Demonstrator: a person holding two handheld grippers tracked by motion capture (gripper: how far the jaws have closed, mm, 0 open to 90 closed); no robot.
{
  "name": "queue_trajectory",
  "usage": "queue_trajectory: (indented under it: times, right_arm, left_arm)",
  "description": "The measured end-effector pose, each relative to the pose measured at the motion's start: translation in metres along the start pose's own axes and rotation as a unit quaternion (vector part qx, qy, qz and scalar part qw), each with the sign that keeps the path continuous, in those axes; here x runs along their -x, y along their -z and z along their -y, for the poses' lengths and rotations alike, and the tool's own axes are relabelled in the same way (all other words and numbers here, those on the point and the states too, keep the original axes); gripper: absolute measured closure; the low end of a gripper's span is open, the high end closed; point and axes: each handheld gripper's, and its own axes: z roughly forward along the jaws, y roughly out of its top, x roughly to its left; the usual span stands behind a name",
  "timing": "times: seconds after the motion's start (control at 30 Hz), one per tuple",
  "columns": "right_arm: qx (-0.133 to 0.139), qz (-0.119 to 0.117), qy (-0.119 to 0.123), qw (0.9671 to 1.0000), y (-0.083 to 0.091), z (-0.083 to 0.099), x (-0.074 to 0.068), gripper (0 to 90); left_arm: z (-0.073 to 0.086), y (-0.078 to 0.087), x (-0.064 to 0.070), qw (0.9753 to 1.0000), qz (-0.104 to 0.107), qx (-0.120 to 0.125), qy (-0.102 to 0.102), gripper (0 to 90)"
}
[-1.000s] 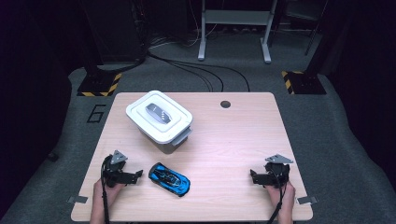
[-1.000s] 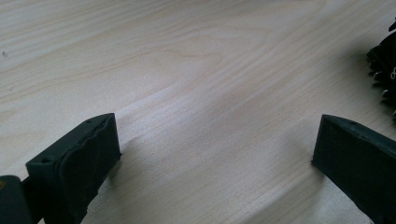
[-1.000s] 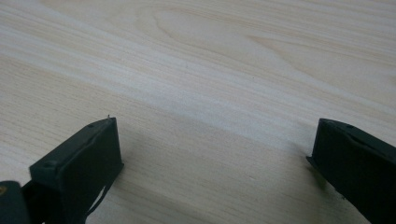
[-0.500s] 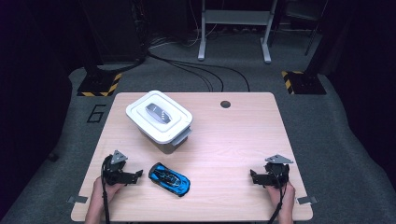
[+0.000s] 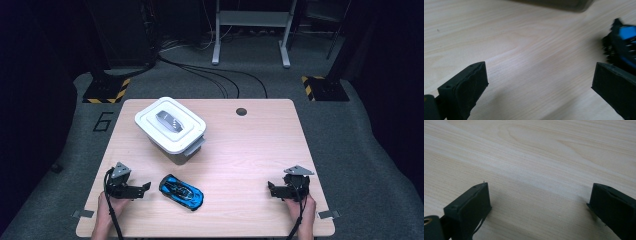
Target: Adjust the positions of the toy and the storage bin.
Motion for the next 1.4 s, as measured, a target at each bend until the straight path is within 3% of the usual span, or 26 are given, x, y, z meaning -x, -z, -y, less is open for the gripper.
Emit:
queue_trajectory:
  times: [0.1, 0.23, 0.4, 0.6, 0.8, 1.0, 1.23, 1.27, 1.4]
  right_arm:
    - [0.0, 0.0, 0.0, 1.0, 0.0, 0.0, 0.0, 2.5]
    - [0.0, 0.001, -0.001, 1.0, 0.0, 0.0, 0.0, 2.6]
    - [0.001, 0.002, 0.0, 1.0, 0.0, 0.0, 0.0, 2.7]
    - [0.001, 0.002, 0.0, 1.0, 0.0, 0.0, 0.0, 2.8]
    - [0.001, 0.002, 0.0, 1.0, 0.0, 0.0, 0.0, 2.8]
    - [0.0, 0.002, 0.001, 1.0, 0.0, 0.0, 0.0, 2.8]
    - [0.001, 0.002, 0.0, 1.0, 0.0, 0.0, 0.0, 2.8]
    - [0.001, 0.002, 0.0, 1.0, 0.0, 0.0, 0.0, 2.8]
    - [0.0, 0.003, -0.001, 1.0, 0.0, 0.0, 0.0, 2.8]
  left_arm:
    - [0.002, 0.006, 0.006, 0.9997, 0.018, 0.01, -0.01, 0.1]
    - [0.003, 0.008, 0.02, 0.9985, 0.045, 0.004, -0.031, 0.0]
    - [0.003, 0.005, 0.041, 0.9962, 0.06, 0.002, -0.063, 0.0]
    - [0.002, -0.003, 0.061, 0.9937, 0.078, -0.002, -0.08, 0.1]
    - [0.002, -0.015, 0.076, 0.9929, 0.084, -0.003, -0.083, 0.1]
    - [-0.001, -0.024, 0.089, 0.9932, 0.076, -0.01, -0.087, 1.3]
    - [-0.003, -0.027, 0.098, 0.993, 0.079, -0.015, -0.087, 0.3]
    - [-0.002, -0.028, 0.101, 0.9932, 0.082, -0.014, -0.081, 0.4]
    - [-0.005, -0.031, 0.116, 0.9923, 0.08, -0.019, -0.093, 0.1]
